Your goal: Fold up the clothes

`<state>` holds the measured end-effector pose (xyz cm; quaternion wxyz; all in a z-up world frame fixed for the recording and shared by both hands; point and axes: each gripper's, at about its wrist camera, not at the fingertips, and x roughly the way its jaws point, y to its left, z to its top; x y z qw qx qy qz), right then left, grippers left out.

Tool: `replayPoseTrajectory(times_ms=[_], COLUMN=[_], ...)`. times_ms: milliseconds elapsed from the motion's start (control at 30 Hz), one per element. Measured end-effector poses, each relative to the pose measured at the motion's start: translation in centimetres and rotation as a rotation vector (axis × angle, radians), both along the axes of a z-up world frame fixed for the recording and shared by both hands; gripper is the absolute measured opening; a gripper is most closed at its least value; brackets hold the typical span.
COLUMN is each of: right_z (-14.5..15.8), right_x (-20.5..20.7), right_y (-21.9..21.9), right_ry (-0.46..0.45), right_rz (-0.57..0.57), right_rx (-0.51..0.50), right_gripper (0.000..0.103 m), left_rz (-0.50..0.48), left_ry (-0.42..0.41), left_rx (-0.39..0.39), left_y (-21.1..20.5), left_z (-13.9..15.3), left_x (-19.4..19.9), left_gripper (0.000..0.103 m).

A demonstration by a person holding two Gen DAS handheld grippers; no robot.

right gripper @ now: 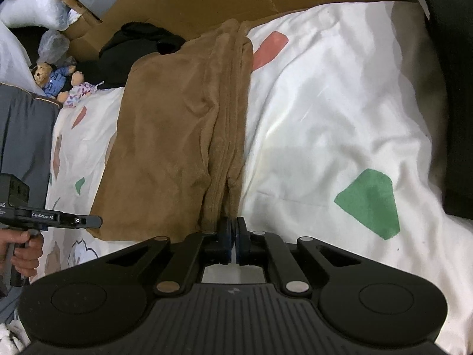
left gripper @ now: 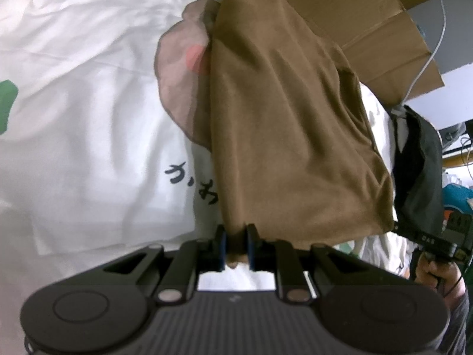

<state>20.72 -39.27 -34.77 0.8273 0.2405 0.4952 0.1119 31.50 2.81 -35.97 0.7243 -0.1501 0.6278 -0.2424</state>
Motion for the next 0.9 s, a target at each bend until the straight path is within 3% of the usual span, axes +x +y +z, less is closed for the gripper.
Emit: replayPoseTrajectory(times_ms=[367,500,633,900], right_z=[-1.5,-2.5,-2.4,-1.2], right_x=[0.8,1.4,1.2,0.4], right_y=[-1.0,-0.5,-0.3,-0.4], right_ry=[0.025,0.042,0.035,0.035], right_rz=[-0.085,-0.076,-0.040,0.007], right_rx=[0.063,0.095,0.077,0.068], right_gripper=[0.010,0.010,0.003,0.003], left_rz=[0.015,0.012,-0.004,-0.044], left_ry=[0.005,0.004,0.001,-0.007], left_rx=[-0.009,-0.009,-0.026,-0.036], left_y=[-0.4,-0.7,-0.5,0.1], left_z=[-0.8,-1.2,-0.9,0.0], left_x=[0.2,0.3,0.2,0.2], left_gripper=[0.019,0.019,0.010,0.010])
